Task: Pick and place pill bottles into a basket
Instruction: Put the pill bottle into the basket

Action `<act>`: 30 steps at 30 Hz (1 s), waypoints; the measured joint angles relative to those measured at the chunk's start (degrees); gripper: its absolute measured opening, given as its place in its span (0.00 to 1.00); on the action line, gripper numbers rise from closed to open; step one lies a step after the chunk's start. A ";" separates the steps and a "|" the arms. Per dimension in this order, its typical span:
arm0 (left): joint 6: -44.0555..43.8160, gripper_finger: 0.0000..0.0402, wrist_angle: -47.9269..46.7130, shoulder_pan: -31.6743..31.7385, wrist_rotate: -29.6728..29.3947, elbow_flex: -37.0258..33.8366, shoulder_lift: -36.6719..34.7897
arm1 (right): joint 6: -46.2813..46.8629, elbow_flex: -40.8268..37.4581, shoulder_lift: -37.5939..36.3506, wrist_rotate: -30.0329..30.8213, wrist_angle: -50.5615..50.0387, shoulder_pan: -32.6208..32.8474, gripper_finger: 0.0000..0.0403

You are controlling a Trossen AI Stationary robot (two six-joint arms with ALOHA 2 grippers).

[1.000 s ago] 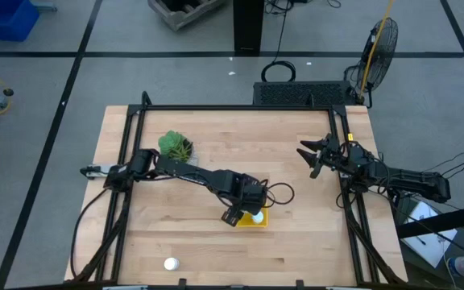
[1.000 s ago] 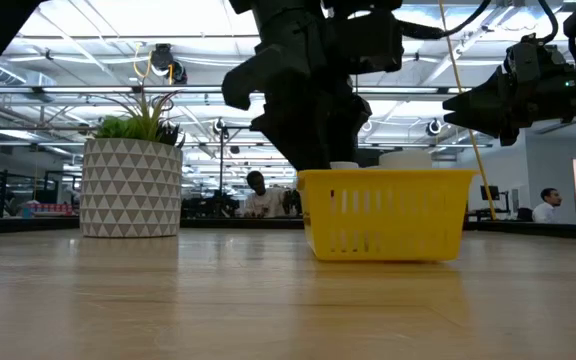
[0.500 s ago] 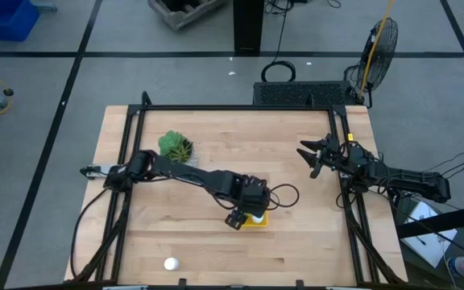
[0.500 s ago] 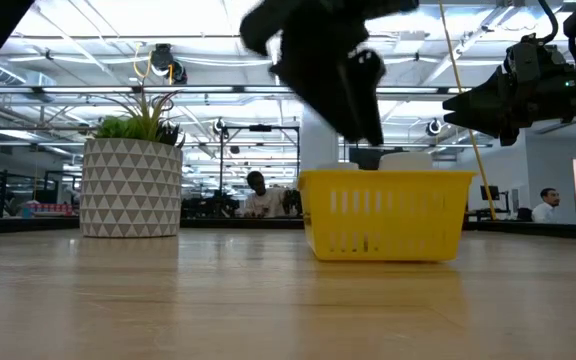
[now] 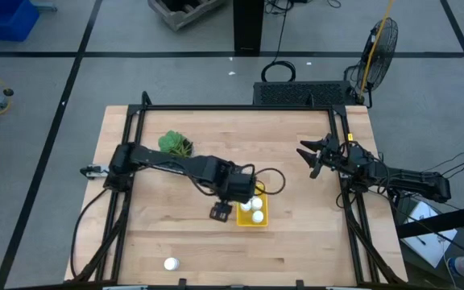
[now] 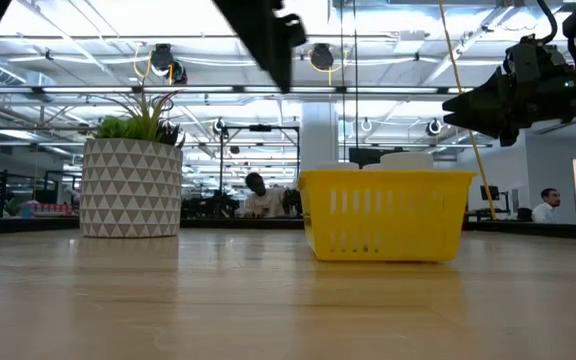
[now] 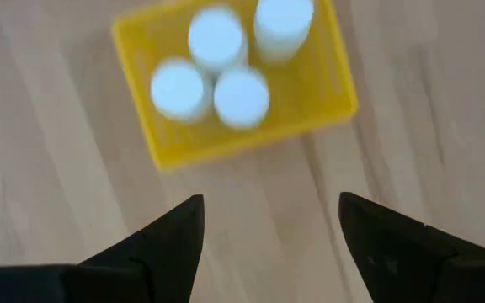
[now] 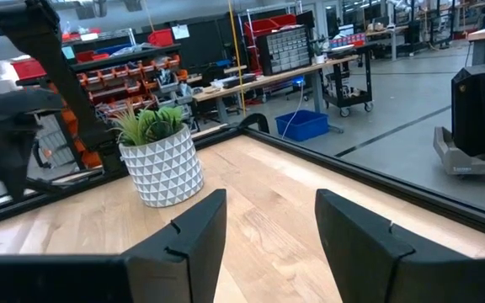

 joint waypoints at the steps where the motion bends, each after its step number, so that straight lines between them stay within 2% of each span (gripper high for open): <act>1: -1.80 0.69 -1.47 -0.50 -0.34 -0.80 -0.58 | 0.00 -0.01 0.07 0.02 0.06 0.00 0.44; 4: -5.28 0.69 -1.45 -3.25 -2.34 -4.48 -4.17 | 0.00 -0.01 0.13 -0.02 0.13 0.00 0.44; 9: -11.57 0.69 9.55 -9.12 -9.39 -15.42 -15.43 | -0.02 -0.02 0.53 0.04 0.29 0.00 0.43; 15: -22.06 0.69 25.12 -17.08 -26.22 -37.27 -33.80 | 0.00 0.00 0.55 0.02 -0.01 0.00 0.44; 20: -30.48 0.69 40.23 -22.36 -33.97 -57.17 -47.92 | -0.02 -0.02 0.53 0.02 -0.02 0.00 0.44; 22: -32.36 0.69 47.29 -23.66 -32.85 -63.62 -52.35 | -0.01 -0.02 0.53 0.02 -0.02 0.00 0.44; 25: -34.59 0.69 53.52 -24.07 -24.38 -69.41 -56.09 | 0.00 -0.02 0.53 0.02 -0.02 0.00 0.44; 27: -36.92 0.69 54.26 -24.08 -18.71 -69.70 -56.15 | 0.00 0.00 0.53 0.02 -0.02 0.00 0.44; 30: -40.31 0.66 49.29 -24.89 -10.47 -66.41 -53.82 | 0.00 -0.02 0.53 0.02 -0.02 0.00 0.44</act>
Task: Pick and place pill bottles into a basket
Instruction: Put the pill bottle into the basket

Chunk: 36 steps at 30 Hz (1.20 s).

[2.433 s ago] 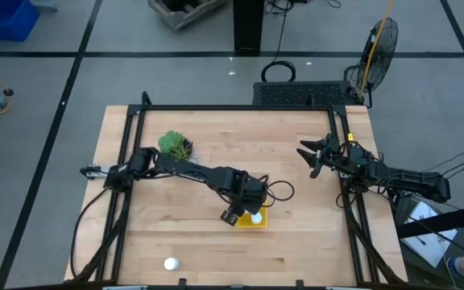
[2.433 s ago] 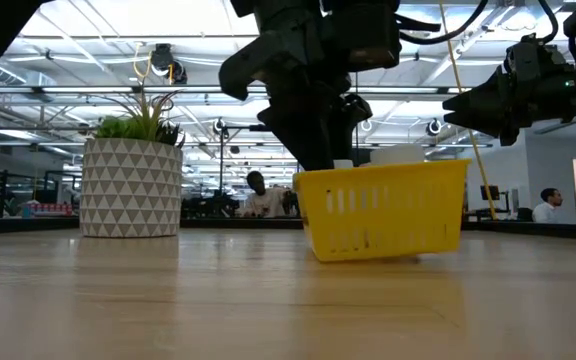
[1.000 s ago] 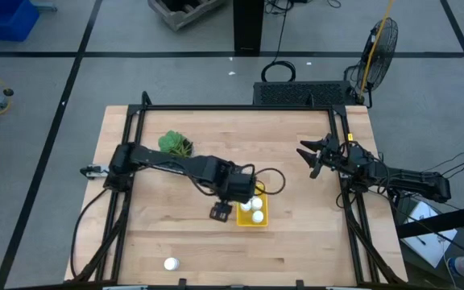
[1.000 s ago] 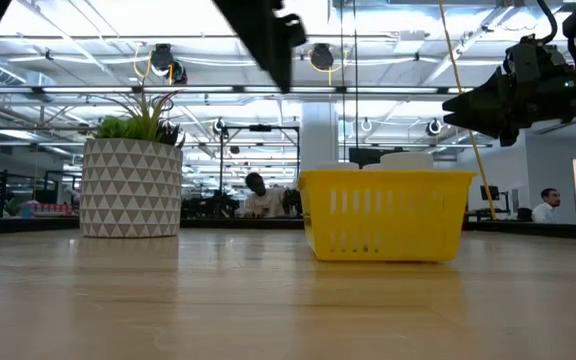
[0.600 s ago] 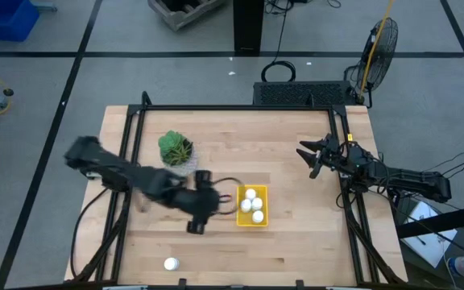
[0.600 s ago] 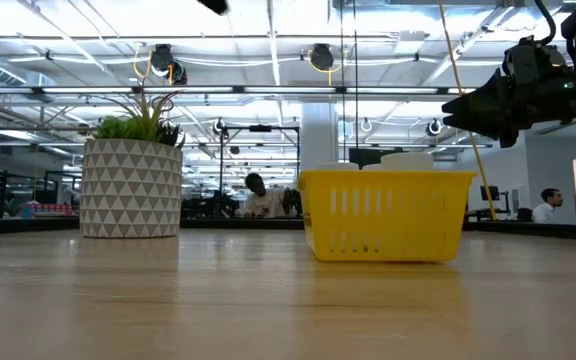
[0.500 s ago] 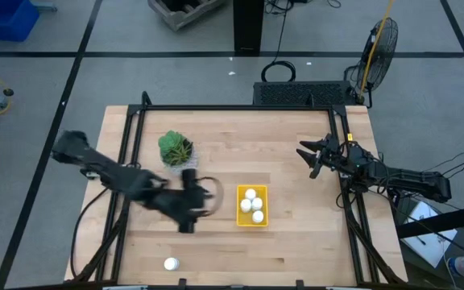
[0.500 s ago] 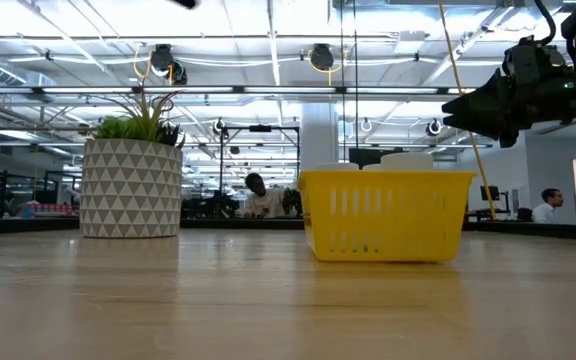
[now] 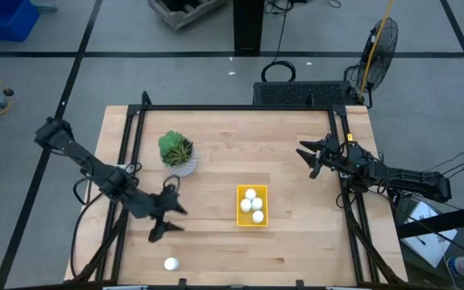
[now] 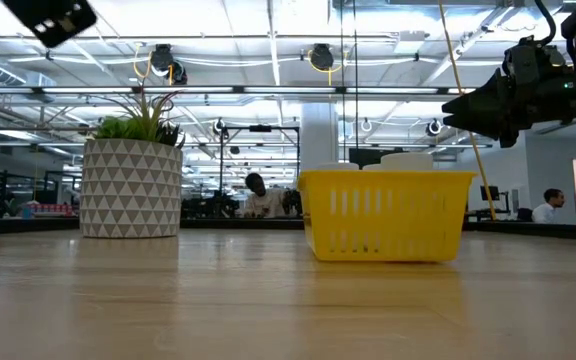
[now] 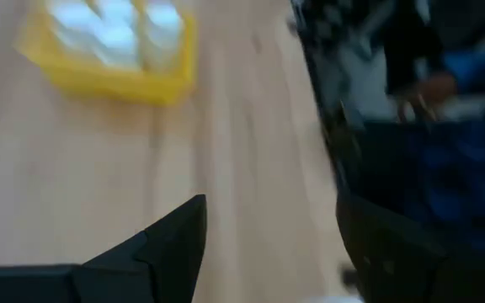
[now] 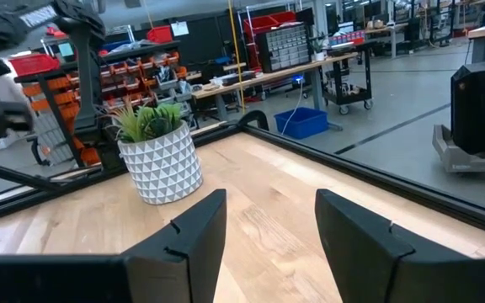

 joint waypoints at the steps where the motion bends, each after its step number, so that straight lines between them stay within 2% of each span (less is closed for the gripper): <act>1: -0.83 0.64 -3.02 -0.35 1.42 1.88 1.43 | 0.00 0.01 0.00 0.00 -0.02 0.00 0.44; 6: -3.11 0.55 -20.83 -2.44 5.17 14.50 11.07 | -0.02 0.02 0.00 0.00 0.00 0.00 0.43; 10: -2.40 0.49 -26.28 -4.13 10.09 23.56 18.45 | 0.00 0.01 0.00 0.00 0.03 0.00 0.44; 14: -3.56 0.44 -31.46 -5.42 13.50 29.30 24.05 | 0.00 0.02 0.00 0.00 0.00 0.00 0.44; 21: -11.34 0.36 -35.61 -7.63 17.70 32.37 31.73 | 0.00 0.02 0.00 0.00 0.01 0.00 0.44; 28: -17.80 0.32 -35.34 -9.51 17.55 34.18 36.26 | 0.00 0.02 0.00 0.00 0.00 0.00 0.43; 32: -23.02 0.35 -35.54 -9.84 15.41 34.18 37.12 | -0.01 0.01 0.00 0.00 -0.02 0.00 0.44; 36: -26.18 0.44 -35.51 -9.20 13.01 34.18 37.19 | 0.00 0.02 0.00 0.00 0.00 0.00 0.44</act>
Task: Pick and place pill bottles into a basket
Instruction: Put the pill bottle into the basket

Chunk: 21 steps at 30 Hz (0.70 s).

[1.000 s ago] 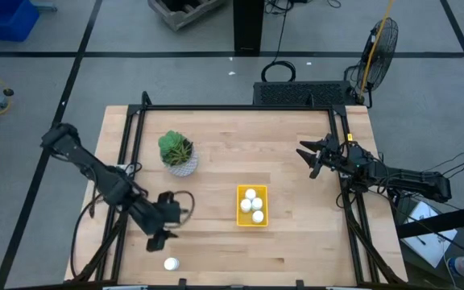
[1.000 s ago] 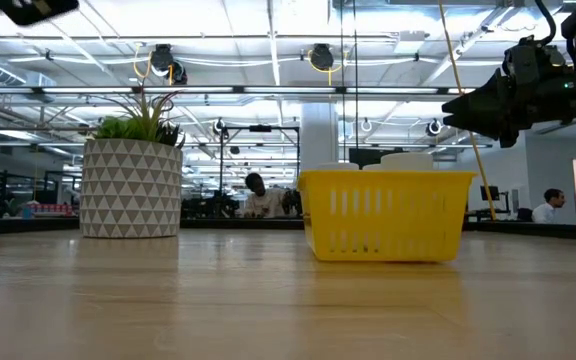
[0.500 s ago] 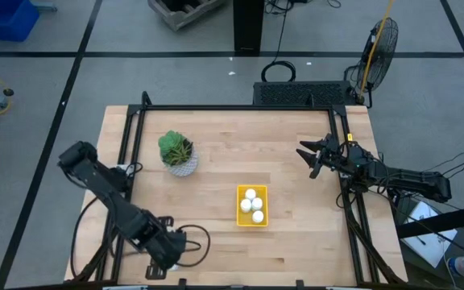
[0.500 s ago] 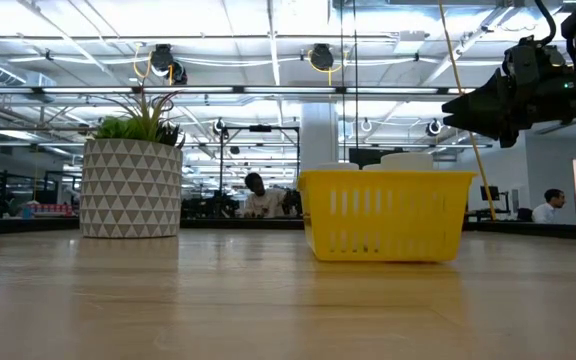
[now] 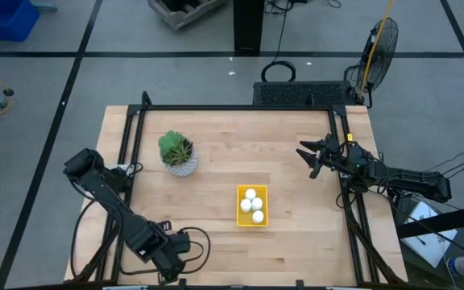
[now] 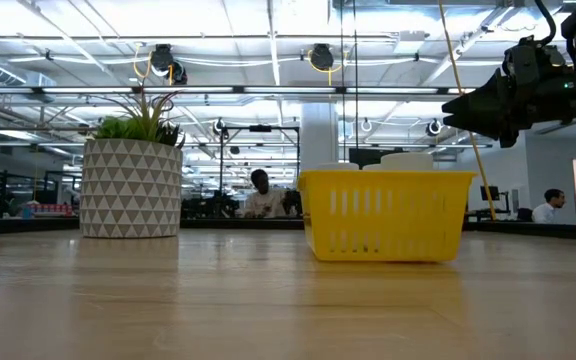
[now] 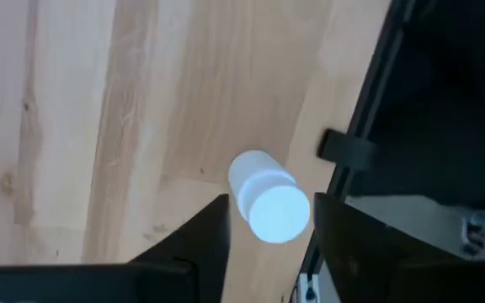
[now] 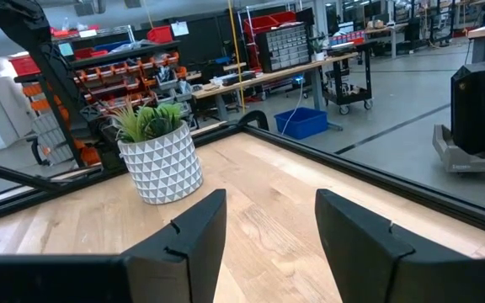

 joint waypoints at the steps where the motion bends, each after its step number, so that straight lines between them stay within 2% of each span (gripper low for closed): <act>1: -0.67 0.47 0.01 0.17 0.00 0.02 0.00 | 0.00 -0.02 0.00 0.00 0.00 0.00 0.44; 6: -4.07 0.61 0.43 0.27 3.55 0.02 0.00 | -0.01 -0.01 0.00 0.00 -0.02 0.00 0.44; 10: -5.59 0.67 -0.29 0.54 3.69 0.02 0.00 | 0.00 -0.01 0.00 -0.01 -0.02 0.00 0.44; 15: -7.36 0.66 -0.87 0.89 3.61 0.02 0.00 | 0.00 0.00 0.00 -0.02 -0.02 0.00 0.43; 21: -7.23 0.58 -1.20 0.87 6.20 0.04 1.47 | 0.00 0.00 -0.02 -0.02 -0.02 -0.01 0.44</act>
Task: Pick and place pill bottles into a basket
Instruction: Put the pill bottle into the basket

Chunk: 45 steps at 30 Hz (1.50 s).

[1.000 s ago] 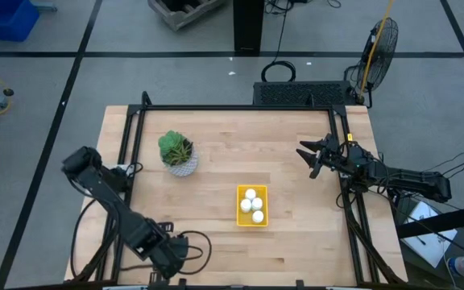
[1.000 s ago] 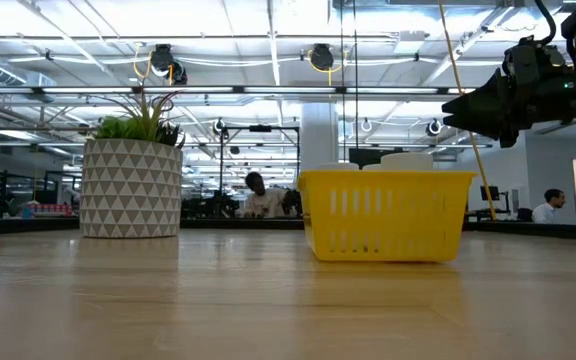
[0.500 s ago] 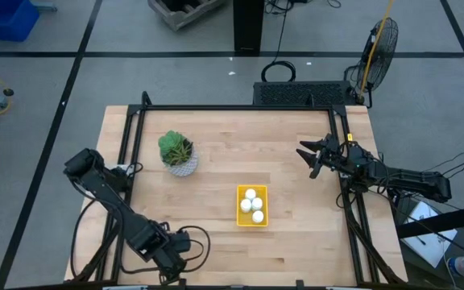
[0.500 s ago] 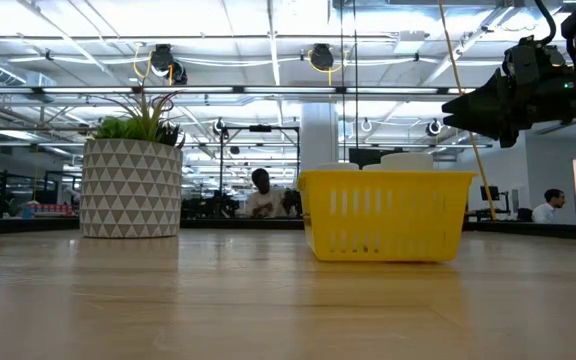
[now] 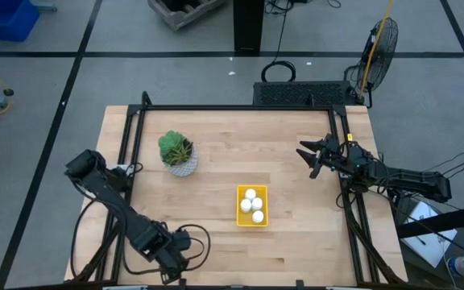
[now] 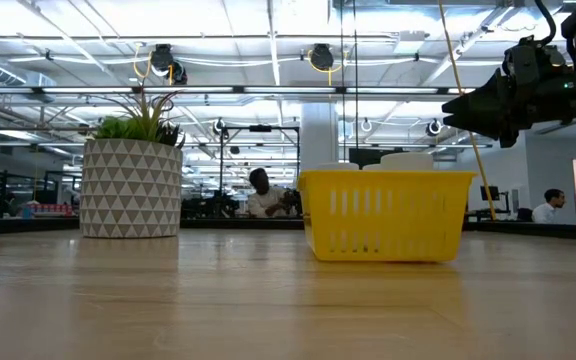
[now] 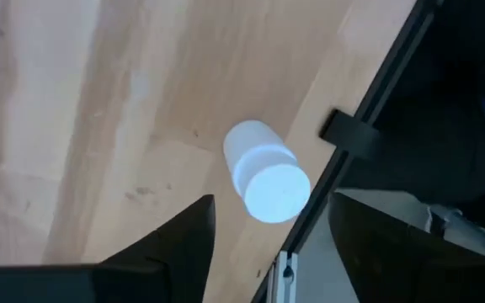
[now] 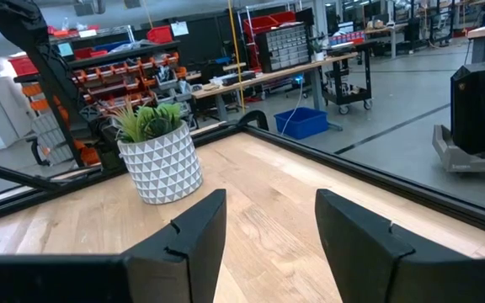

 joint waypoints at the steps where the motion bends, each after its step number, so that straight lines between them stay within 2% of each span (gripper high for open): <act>1: 0.45 0.56 0.42 -0.01 0.74 0.00 0.46 | 0.00 0.00 0.00 -0.01 0.02 0.01 0.44; 6: 5.39 0.48 0.36 0.24 4.87 0.00 2.65 | -0.01 -0.01 0.00 -0.01 0.02 -0.01 0.44; 11: 9.66 0.41 -4.06 1.41 4.90 0.00 2.60 | -0.02 0.00 0.00 -0.01 0.00 0.01 0.44; 16: 10.74 0.38 -3.00 3.23 3.90 0.02 2.05 | -0.02 -0.02 0.00 -0.01 0.00 0.00 0.43; 19: 10.85 0.38 -0.98 3.17 2.15 0.02 2.09 | -0.02 0.00 0.00 -0.01 0.00 0.00 0.44; 23: 16.79 0.38 -0.89 3.39 1.62 0.02 2.10 | 0.00 0.00 0.00 -0.01 0.00 -0.01 0.44; 25: 16.96 0.38 -0.85 3.41 1.45 0.02 2.09 | 0.00 0.00 0.00 -0.01 0.00 -0.01 0.44; 28: 17.17 0.38 -0.84 3.65 -1.65 0.02 2.09 | 0.00 0.00 0.00 -0.01 0.00 0.01 0.43; 33: 22.54 0.38 -0.90 6.77 -5.99 0.02 2.09 | -0.01 -0.01 0.00 -0.01 0.00 0.01 0.44; 36: 22.57 0.38 -3.01 8.68 -5.48 0.02 2.09 | 0.00 -0.01 0.00 0.00 0.00 0.00 0.44; 38: 22.41 0.38 -4.60 9.27 -7.21 0.02 2.09 | 0.00 -0.01 0.00 -0.01 0.00 0.00 0.44; 41: 24.23 0.42 -6.26 9.27 -11.06 0.02 2.09 | -0.02 0.00 0.00 -0.01 0.00 -0.02 0.44; 45: 24.83 0.53 -6.65 9.73 -11.57 0.02 2.09 | -0.01 -0.01 0.00 -0.01 0.00 -0.02 0.44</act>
